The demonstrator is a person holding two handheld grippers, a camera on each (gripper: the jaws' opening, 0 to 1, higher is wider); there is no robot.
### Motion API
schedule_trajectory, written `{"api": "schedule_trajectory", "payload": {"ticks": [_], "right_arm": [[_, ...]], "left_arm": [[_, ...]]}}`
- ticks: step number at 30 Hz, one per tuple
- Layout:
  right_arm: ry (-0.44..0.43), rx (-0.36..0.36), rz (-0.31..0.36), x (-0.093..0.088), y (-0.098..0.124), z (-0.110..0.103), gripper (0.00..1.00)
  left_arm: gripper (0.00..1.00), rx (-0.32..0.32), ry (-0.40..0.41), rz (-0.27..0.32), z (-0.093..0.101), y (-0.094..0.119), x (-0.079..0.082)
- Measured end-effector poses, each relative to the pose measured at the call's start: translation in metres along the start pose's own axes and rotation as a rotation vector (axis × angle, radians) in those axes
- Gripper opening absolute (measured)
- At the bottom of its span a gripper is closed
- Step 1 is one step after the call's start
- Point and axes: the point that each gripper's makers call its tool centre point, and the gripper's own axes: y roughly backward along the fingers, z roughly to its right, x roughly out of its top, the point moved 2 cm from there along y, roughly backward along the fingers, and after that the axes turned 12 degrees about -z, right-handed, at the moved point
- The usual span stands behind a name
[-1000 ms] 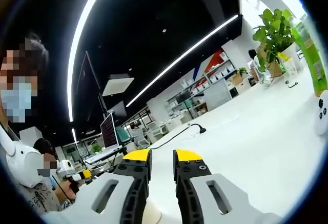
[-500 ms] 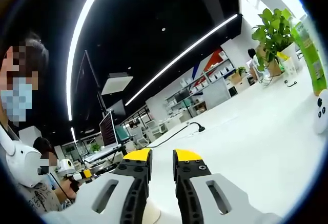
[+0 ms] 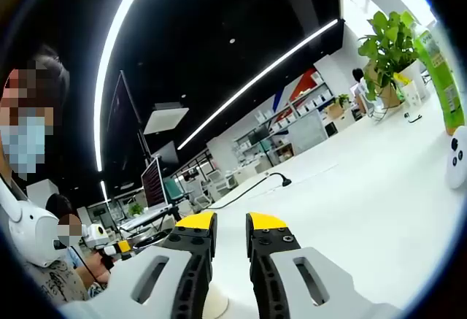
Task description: Rotate the seasoning bottle until the label or dispensing opening points toward the visible target arrow and the bottle remains upright within the marked orientation range
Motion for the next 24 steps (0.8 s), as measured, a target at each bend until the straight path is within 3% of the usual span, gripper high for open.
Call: {"api": "schedule_trajectory", "payload": {"ticks": [24], "right_arm": [[-0.002, 0.010, -0.018, -0.0027, -0.0082, -0.0030, 0.15]], "left_arm": [[0.36, -0.250, -0.072, -0.060, 0.0071, -0.0043, -0.0014]]}}
